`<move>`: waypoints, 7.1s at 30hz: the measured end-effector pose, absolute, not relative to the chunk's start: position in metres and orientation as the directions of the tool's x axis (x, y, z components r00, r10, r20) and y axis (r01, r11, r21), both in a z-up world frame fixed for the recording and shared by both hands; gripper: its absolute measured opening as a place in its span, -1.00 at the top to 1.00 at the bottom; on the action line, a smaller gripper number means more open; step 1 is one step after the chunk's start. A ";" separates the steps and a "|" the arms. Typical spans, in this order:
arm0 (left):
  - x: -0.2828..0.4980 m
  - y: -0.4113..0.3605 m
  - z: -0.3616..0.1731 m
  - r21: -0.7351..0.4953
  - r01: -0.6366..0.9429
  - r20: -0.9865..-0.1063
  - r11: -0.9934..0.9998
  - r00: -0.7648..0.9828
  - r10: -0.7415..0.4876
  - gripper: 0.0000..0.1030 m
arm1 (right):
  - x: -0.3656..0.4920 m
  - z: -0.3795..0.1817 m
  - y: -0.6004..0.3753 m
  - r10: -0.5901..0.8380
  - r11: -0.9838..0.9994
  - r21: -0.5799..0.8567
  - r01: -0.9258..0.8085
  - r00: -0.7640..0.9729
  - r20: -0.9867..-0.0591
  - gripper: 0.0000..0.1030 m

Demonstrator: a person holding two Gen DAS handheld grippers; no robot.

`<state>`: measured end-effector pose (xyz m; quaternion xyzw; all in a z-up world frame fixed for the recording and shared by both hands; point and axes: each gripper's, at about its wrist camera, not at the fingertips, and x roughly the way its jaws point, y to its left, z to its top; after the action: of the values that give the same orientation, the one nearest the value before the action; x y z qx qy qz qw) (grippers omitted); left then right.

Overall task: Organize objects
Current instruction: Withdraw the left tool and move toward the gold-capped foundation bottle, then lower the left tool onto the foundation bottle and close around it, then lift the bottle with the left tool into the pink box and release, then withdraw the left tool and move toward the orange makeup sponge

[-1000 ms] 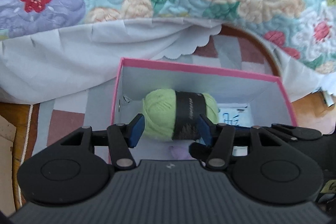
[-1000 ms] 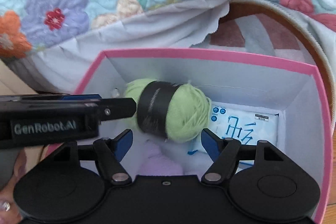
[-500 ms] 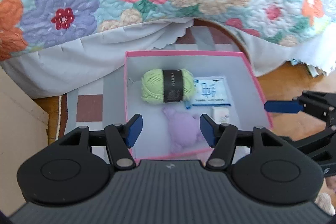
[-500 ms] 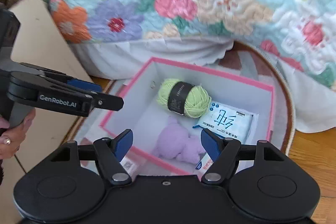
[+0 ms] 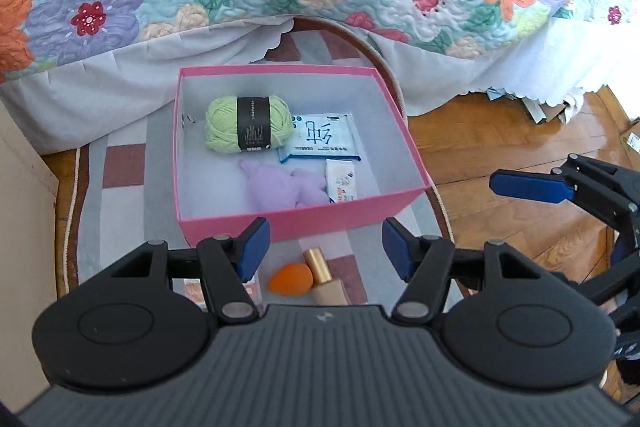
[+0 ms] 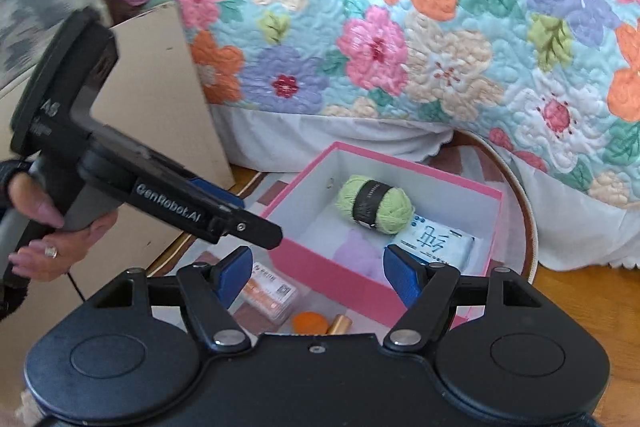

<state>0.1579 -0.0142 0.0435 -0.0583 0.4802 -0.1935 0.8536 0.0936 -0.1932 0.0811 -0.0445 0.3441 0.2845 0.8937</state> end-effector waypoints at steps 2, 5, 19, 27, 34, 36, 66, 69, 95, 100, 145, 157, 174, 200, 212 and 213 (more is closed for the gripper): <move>0.151 -0.012 0.037 -0.320 0.282 -0.792 0.904 0.444 -0.419 -0.19 | 0.077 0.075 -0.193 0.451 0.848 0.045 -0.527 0.677 -0.582 -0.50; 0.145 -0.011 0.022 -0.341 0.265 -0.799 0.902 0.424 -0.426 -0.17 | 0.065 0.059 -0.195 0.460 0.842 0.030 -0.539 0.686 -0.564 -0.56; 0.136 -0.009 -0.067 -0.317 0.189 -0.830 0.929 0.419 -0.369 -0.18 | 0.070 -0.033 -0.187 0.508 0.827 0.150 -0.541 0.607 -0.612 -0.88; 0.135 -0.021 -0.104 -0.310 0.211 -0.853 0.927 0.369 -0.370 -0.19 | 0.089 -0.100 -0.189 0.375 0.900 0.166 -0.403 0.521 -0.766 -0.77; 0.135 -0.032 -0.122 -0.322 0.217 -0.861 0.921 0.337 -0.380 -0.20 | 0.080 -0.115 -0.181 0.457 0.852 0.234 -0.468 0.446 -0.770 -0.76; 0.137 -0.036 -0.128 -0.325 0.223 -0.863 0.919 0.328 -0.385 -0.21 | 0.082 -0.119 -0.176 0.469 0.847 0.236 -0.476 0.461 -0.754 -0.76; 0.138 -0.051 -0.155 -0.480 0.134 -0.811 0.867 0.309 -0.497 0.20 | 0.105 -0.138 -0.173 0.433 0.861 0.226 -0.455 0.423 -0.796 0.05; 0.139 -0.053 -0.158 -0.477 0.131 -0.812 0.869 0.312 -0.493 0.16 | 0.102 -0.137 -0.175 0.436 0.858 0.224 -0.463 0.423 -0.794 0.06; 0.094 -0.056 -0.119 -0.422 0.224 -0.823 0.879 0.312 -0.475 0.13 | 0.063 -0.098 -0.190 0.478 0.817 0.191 -0.544 0.453 -0.753 0.19; 0.073 -0.035 -0.089 -0.391 0.230 -0.816 0.891 0.362 -0.451 0.13 | 0.047 -0.075 -0.184 0.543 0.776 0.194 -0.600 0.478 -0.691 0.20; 0.274 -0.077 -0.023 -0.329 0.346 -0.811 0.879 0.372 -0.451 0.15 | 0.221 -0.027 -0.189 0.435 0.875 0.474 -0.095 0.583 -0.687 0.22; 0.299 -0.087 -0.056 -0.464 0.312 -0.755 0.829 0.349 -0.554 0.25 | 0.232 -0.049 -0.187 0.428 0.872 0.483 -0.079 0.603 -0.673 0.22; 0.300 -0.025 -0.082 -0.551 0.128 -0.743 0.825 0.374 -0.555 0.16 | 0.228 -0.059 -0.191 0.406 0.887 0.453 -0.090 0.620 -0.672 0.15; 0.295 -0.029 -0.100 -0.336 0.099 -0.841 0.937 0.416 -0.346 0.16 | 0.260 -0.082 -0.199 0.407 0.913 0.367 -0.177 0.358 -0.840 -0.01; 0.291 -0.026 -0.096 -0.299 0.090 -0.835 0.950 0.457 -0.306 0.16 | 0.274 -0.094 -0.172 0.468 0.882 0.404 -0.244 0.351 -0.811 0.30; 0.290 -0.026 -0.095 -0.299 0.093 -0.833 0.950 0.460 -0.307 0.16 | 0.276 -0.094 -0.169 0.467 0.882 0.400 -0.251 0.343 -0.815 0.30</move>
<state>0.2902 -0.0257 -0.0947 -0.1058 0.5060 -0.1177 0.8479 0.2756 -0.1689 -0.0940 0.1022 0.5291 0.2208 0.8130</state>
